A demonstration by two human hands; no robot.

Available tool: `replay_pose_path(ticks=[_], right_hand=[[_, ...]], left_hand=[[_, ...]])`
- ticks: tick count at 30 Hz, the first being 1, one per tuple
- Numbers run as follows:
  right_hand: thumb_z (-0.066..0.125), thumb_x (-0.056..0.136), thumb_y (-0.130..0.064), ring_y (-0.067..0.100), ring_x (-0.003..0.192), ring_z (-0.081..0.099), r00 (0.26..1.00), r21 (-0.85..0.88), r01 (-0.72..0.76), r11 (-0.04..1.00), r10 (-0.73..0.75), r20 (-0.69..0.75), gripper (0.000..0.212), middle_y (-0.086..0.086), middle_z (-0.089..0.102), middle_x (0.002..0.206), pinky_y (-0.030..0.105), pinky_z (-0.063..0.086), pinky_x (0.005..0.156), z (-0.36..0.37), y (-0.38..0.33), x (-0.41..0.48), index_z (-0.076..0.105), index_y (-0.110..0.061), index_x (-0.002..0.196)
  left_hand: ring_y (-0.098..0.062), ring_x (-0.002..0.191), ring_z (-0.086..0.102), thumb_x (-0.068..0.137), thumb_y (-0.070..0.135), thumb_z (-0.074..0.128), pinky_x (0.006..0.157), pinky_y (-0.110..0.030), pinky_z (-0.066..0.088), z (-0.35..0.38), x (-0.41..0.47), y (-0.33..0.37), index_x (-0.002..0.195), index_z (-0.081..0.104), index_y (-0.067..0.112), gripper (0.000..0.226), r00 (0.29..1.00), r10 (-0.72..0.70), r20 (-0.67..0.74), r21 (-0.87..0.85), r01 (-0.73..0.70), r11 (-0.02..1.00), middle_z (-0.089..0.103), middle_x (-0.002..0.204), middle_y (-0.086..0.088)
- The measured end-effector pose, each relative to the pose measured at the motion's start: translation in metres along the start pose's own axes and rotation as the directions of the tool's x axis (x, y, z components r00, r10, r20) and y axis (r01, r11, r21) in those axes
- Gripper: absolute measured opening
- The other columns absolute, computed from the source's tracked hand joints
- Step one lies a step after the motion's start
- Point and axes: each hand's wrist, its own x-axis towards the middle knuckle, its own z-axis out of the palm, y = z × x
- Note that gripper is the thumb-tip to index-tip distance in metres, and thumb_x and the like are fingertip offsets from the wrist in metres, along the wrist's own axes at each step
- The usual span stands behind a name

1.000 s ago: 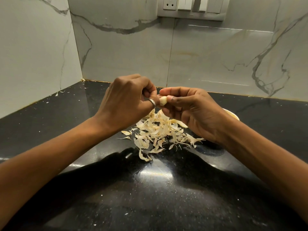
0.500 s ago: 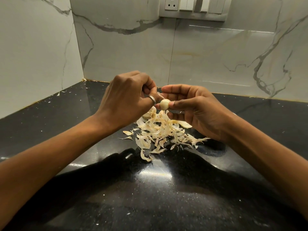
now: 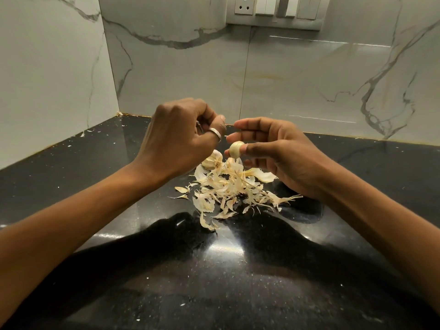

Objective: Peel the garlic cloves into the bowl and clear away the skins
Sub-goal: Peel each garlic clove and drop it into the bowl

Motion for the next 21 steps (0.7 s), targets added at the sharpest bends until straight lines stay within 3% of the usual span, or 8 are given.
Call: replay_pose_path(ticks=[3, 6, 11, 16, 21], right_hand=[[0.064, 0.092, 0.003, 0.02, 0.1, 0.074, 1.0, -0.018, 0.011, 1.0, -0.011, -0.021, 0.043, 0.008, 0.074, 0.116, 0.038, 0.058, 0.09, 0.0001, -0.0015, -0.0004, 0.056, -0.007, 0.133], [0.066, 0.091, 0.001, 0.02, 0.099, 0.074, 1.0, 0.023, 0.006, 1.0, -0.006, -0.025, 0.042, 0.009, 0.075, 0.114, 0.032, 0.059, 0.084, -0.0002, -0.0018, 0.0, 0.058, -0.007, 0.131], [0.067, 0.088, 0.003, 0.02, 0.095, 0.075, 0.999, 0.139, -0.005, 0.99, 0.012, -0.047, 0.038, 0.01, 0.075, 0.104, 0.026, 0.059, 0.077, -0.0021, -0.0021, 0.0017, 0.06, -0.002, 0.125], [0.073, 0.069, -0.004, 0.019, 0.088, 0.075, 0.998, 0.231, 0.014, 0.973, 0.001, -0.068, 0.049, 0.011, 0.075, 0.095, 0.025, 0.061, 0.076, -0.0019, -0.003, 0.0013, 0.063, 0.001, 0.117], [0.074, 0.071, -0.006, 0.024, 0.093, 0.074, 0.998, 0.244, 0.022, 0.969, -0.008, -0.057, 0.04, 0.017, 0.074, 0.103, 0.029, 0.061, 0.081, -0.0027, -0.0019, 0.0015, 0.067, 0.003, 0.11]], left_hand=[[-0.004, 0.061, 0.059, 0.088, 0.027, 0.071, 0.057, -0.017, 0.049, -0.0003, -0.0003, -0.0001, 0.089, 0.073, 0.013, 0.014, 1.0, 0.005, 0.03, 0.01, -0.005, 1.0, 0.068, 0.078, 0.005], [-0.007, 0.067, 0.066, 0.086, 0.019, 0.069, 0.062, -0.023, 0.057, -0.0017, -0.0009, -0.0006, 0.1, 0.074, 0.015, 0.015, 0.997, 0.011, 0.072, 0.005, -0.011, 1.0, 0.073, 0.086, 0.004], [0.002, 0.065, 0.065, 0.085, 0.027, 0.069, 0.06, -0.027, 0.059, -0.0008, -0.003, 0.0019, 0.09, 0.078, 0.022, 0.011, 0.995, -0.005, 0.098, -0.019, 0.007, 1.0, 0.072, 0.074, 0.01], [-0.002, 0.064, 0.066, 0.086, 0.026, 0.067, 0.059, -0.03, 0.059, -0.0016, -0.0033, 0.0053, 0.092, 0.077, 0.02, 0.013, 0.993, 0.031, 0.117, -0.054, -0.025, 0.998, 0.072, 0.074, 0.008], [0.003, 0.064, 0.064, 0.087, 0.029, 0.069, 0.059, -0.019, 0.055, -0.0028, -0.003, 0.0081, 0.092, 0.077, 0.019, 0.014, 0.994, 0.037, 0.101, -0.093, -0.027, 0.995, 0.07, 0.074, 0.011]])
